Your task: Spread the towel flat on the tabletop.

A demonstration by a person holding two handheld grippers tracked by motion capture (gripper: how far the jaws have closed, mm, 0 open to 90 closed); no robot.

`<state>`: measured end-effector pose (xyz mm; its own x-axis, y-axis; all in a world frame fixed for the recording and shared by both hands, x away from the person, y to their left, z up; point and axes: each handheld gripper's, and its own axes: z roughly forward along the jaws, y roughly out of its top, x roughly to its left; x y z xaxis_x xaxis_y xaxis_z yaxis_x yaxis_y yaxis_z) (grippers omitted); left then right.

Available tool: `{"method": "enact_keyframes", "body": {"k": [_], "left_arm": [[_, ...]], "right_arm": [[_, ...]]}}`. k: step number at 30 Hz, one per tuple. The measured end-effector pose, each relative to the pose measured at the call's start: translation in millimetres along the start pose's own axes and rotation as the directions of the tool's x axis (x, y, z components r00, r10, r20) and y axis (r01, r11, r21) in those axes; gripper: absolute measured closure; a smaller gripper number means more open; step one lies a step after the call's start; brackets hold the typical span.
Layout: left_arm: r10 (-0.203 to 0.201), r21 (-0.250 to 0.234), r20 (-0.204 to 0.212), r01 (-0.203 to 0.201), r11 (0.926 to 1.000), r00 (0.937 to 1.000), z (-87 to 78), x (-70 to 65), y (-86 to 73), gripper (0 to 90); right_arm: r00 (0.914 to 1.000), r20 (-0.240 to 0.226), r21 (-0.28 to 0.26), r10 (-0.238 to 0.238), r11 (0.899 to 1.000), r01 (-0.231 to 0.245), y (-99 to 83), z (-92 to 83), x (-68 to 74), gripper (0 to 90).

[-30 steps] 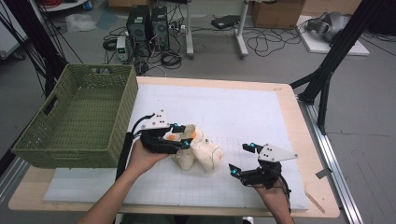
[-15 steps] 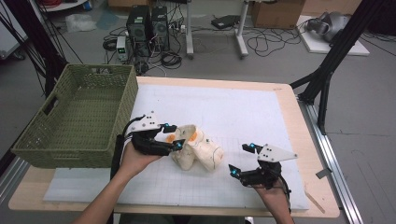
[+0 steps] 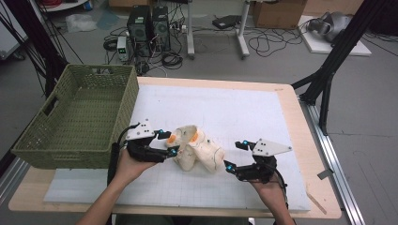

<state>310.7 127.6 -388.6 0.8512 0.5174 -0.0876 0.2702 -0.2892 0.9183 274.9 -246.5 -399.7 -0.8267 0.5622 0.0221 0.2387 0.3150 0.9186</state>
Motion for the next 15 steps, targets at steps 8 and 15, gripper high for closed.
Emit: {"method": "enact_keyframes", "body": {"k": [8,15], "left_arm": [[0.011,0.073,0.047,-0.015,0.9972,0.9988,18.0,-3.2,-10.7,42.1],[0.019,0.173,0.103,-0.037,0.9843,0.9945,36.1,-5.6,-18.6,53.4]], "right_arm": [[0.9989,-0.046,0.017,0.003,1.000,-0.003,4.4,15.6,-4.6,31.1],[0.9971,-0.076,0.081,-0.002,0.997,0.008,3.1,38.2,-8.6,38.3]]}}
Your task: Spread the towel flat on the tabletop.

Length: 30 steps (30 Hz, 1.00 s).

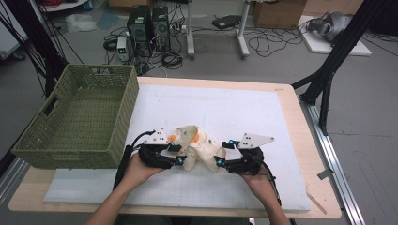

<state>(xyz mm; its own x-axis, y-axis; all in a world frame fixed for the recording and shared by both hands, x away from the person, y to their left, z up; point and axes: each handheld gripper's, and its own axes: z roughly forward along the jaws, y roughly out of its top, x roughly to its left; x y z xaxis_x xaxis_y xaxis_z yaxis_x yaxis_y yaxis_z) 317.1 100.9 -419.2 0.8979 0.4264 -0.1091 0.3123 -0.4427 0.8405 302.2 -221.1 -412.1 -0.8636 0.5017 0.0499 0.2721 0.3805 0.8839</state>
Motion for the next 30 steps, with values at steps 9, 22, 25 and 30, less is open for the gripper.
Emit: {"method": "enact_keyframes", "body": {"k": [9,22,25,30], "left_arm": [[0.023,0.057,0.000,-0.022,0.9981,0.9997,19.4,0.9,-4.0,78.0],[0.040,-0.029,-0.021,-0.041,0.9987,0.9990,-3.1,-2.3,4.6,87.9],[0.052,-0.042,-0.030,-0.053,0.9977,0.9982,-12.6,-5.2,7.1,87.9],[0.071,-0.061,-0.048,-0.074,0.9954,0.9963,-29.1,-12.7,10.6,88.0]], "right_arm": [[0.9988,-0.049,0.074,-0.009,0.997,0.013,-1.9,19.3,-6.4,67.8],[0.9982,-0.059,0.048,-0.012,0.999,0.015,-2.9,0.9,-13.2,81.3],[0.9985,-0.055,0.042,-0.007,0.999,0.010,-3.9,-7.3,-15.0,81.3],[0.9983,-0.055,0.023,-0.018,1.000,0.019,-3.0,-21.6,-13.6,81.2]]}}
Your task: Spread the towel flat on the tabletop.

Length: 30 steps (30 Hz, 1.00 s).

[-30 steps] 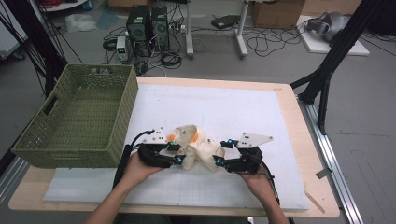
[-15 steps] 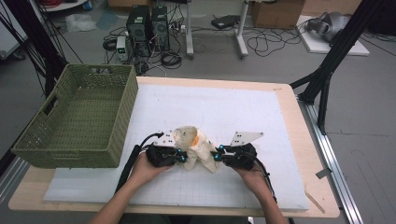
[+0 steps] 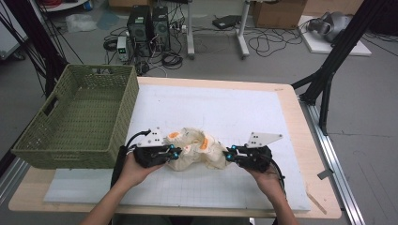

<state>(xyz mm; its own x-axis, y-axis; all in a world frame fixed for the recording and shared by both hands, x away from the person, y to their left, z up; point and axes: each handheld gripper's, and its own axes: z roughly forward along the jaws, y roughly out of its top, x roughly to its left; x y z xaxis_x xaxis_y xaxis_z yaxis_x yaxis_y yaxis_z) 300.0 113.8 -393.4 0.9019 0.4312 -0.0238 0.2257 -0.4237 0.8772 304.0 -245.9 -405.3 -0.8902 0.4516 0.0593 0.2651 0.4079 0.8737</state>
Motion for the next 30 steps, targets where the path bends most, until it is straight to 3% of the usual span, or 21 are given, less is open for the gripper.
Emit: {"method": "enact_keyframes", "body": {"k": [7,13,15,16,17,20,21,22,23,25,26,28,30], "left_arm": [[0.026,-0.003,-0.007,-0.026,0.9997,0.9996,-20.0,-13.4,0.8,88.0],[0.034,0.030,-0.019,-0.034,0.9990,0.9992,-33.6,-22.0,-11.5,88.0],[0.033,0.048,-0.019,-0.032,0.9984,0.9993,-36.3,-23.6,-16.8,88.0],[0.031,0.054,-0.017,-0.030,0.9981,0.9994,-37.1,-24.6,-19.6,88.0],[0.033,0.064,-0.021,-0.032,0.9974,0.9992,-38.4,-25.9,-22.3,88.0],[0.027,0.074,-0.009,-0.026,0.9969,0.9996,-43.0,-29.3,-30.8,87.7],[0.024,0.073,0.000,-0.024,0.9971,0.9997,-44.7,-29.6,-32.5,83.5],[0.013,0.067,0.010,-0.013,0.9977,0.9999,-46.0,-29.4,-33.1,83.5],[0.005,0.060,0.019,-0.006,0.9982,0.9998,-47.2,-28.7,-32.9,74.9],[0.003,0.046,0.018,-0.004,0.9989,0.9998,-49.6,-27.4,-30.3,72.0],[-0.001,0.037,0.017,0.000,0.9993,0.9999,-50.3,-26.3,-28.7,67.2],[-0.010,0.023,0.008,0.010,0.9997,0.9999,-49.7,-23.8,-26.1,66.2],[-0.021,0.021,0.001,0.021,0.9996,0.9998,-45.0,-20.1,-26.1,65.2]], "right_arm": [[0.9997,-0.011,0.013,-0.020,1.000,0.021,0.5,-14.4,7.0,81.6],[0.9985,-0.047,0.089,-0.027,0.996,0.032,-12.9,-10.9,20.9,81.8],[0.9974,-0.065,0.122,-0.031,0.992,0.039,-19.7,-6.7,25.2,81.8],[0.9955,-0.090,0.163,-0.027,0.986,0.041,-26.2,-1.2,28.6,81.8],[0.9955,-0.090,0.163,-0.027,0.986,0.041,-26.2,-1.2,28.6,81.8],[0.9910,-0.127,0.228,-0.042,0.971,0.070,-31.2,5.7,33.0,78.2],[0.9867,-0.158,0.212,-0.041,0.975,0.074,-30.2,5.0,34.8,71.6],[0.9867,-0.158,0.212,-0.041,0.975,0.074,-30.2,5.0,34.8,71.6],[0.9842,-0.175,0.168,-0.029,0.984,0.059,-25.2,1.5,34.1,68.5],[0.9841,-0.175,0.141,-0.029,0.988,0.055,-22.0,-1.1,33.0,67.2],[0.9865,-0.162,0.091,-0.028,0.995,0.043,-15.9,-4.9,29.7,64.4],[0.9880,-0.153,0.076,-0.021,0.997,0.033,-13.3,-6.0,28.0,63.6],[0.9936,-0.112,0.073,-0.013,0.997,0.021,-9.3,-1.5,22.3,61.5]]}}
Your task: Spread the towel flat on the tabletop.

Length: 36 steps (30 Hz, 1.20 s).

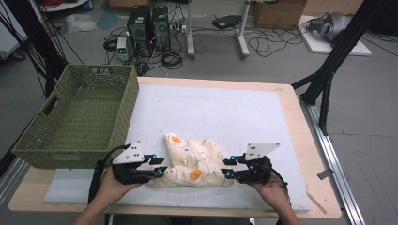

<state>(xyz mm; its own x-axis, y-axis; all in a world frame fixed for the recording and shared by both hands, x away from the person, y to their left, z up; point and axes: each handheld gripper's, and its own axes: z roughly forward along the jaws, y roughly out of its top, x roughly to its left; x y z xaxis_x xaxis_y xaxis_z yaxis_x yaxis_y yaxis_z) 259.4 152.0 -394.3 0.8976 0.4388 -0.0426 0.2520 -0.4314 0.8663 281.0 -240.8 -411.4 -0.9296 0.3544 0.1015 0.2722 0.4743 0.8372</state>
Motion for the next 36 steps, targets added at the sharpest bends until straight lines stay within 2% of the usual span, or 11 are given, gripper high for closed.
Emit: {"method": "enact_keyframes", "body": {"k": [2,4,8,11,14,17,22,25,28,30,36], "left_arm": [[-0.011,0.015,-0.005,0.011,0.9998,0.9999,8.1,4.5,-1.8,65.1],[-0.027,0.022,0.000,0.027,0.9994,0.9996,18.4,7.9,-4.3,64.0],[-0.047,0.056,0.002,0.047,0.9973,0.9989,38.3,12.8,-7.6,62.0],[-0.056,0.085,0.007,0.055,0.9949,0.9984,50.1,12.6,-8.5,61.9],[-0.040,0.142,0.018,0.037,0.9892,0.9990,62.3,9.6,-10.3,64.1],[-0.032,0.170,0.020,0.028,0.9850,0.9993,70.4,9.2,-12.0,68.2],[-0.048,0.176,0.027,0.043,0.9835,0.9985,74.0,11.5,-11.5,74.9],[-0.048,0.169,0.025,0.043,0.9846,0.9986,75.2,10.0,-10.6,84.3],[-0.038,0.167,0.019,0.035,0.9853,0.9991,74.4,9.2,-9.5,86.9],[-0.037,0.156,0.015,0.034,0.9872,0.9992,70.4,9.0,-8.5,87.2],[-0.035,0.074,-0.005,0.035,0.9966,0.9994,44.0,7.9,4.2,87.6]], "right_arm": [[0.9997,0.023,0.012,0.000,1.000,0.000,-0.3,3.5,-2.5,60.6],[0.9985,0.043,0.045,0.034,0.998,-0.036,-5.2,14.4,-8.6,57.6],[0.9972,0.065,0.094,0.037,0.995,-0.043,-8.6,22.7,-9.6,54.8],[0.9965,0.078,0.127,0.029,0.991,-0.039,-12.7,27.4,-9.3,58.0],[0.9960,0.088,0.158,0.014,0.987,-0.028,-14.5,30.0,-8.8,62.1],[0.9956,0.093,0.173,0.014,0.985,-0.030,-15.3,31.5,-11.4,66.3],[0.9958,0.082,0.163,0.041,0.985,-0.054,-16.9,33.2,-12.7,69.0],[0.9970,0.066,0.159,0.041,0.986,-0.052,-17.1,33.4,-13.2,77.7],[0.9980,0.059,0.165,0.022,0.986,-0.032,-15.9,33.0,-10.9,83.3],[0.9974,0.071,0.158,0.014,0.987,-0.025,-14.5,30.1,-9.9,83.9],[0.9944,0.106,0.074,0.005,0.997,-0.013,-6.8,8.3,-7.8,84.4]]}}
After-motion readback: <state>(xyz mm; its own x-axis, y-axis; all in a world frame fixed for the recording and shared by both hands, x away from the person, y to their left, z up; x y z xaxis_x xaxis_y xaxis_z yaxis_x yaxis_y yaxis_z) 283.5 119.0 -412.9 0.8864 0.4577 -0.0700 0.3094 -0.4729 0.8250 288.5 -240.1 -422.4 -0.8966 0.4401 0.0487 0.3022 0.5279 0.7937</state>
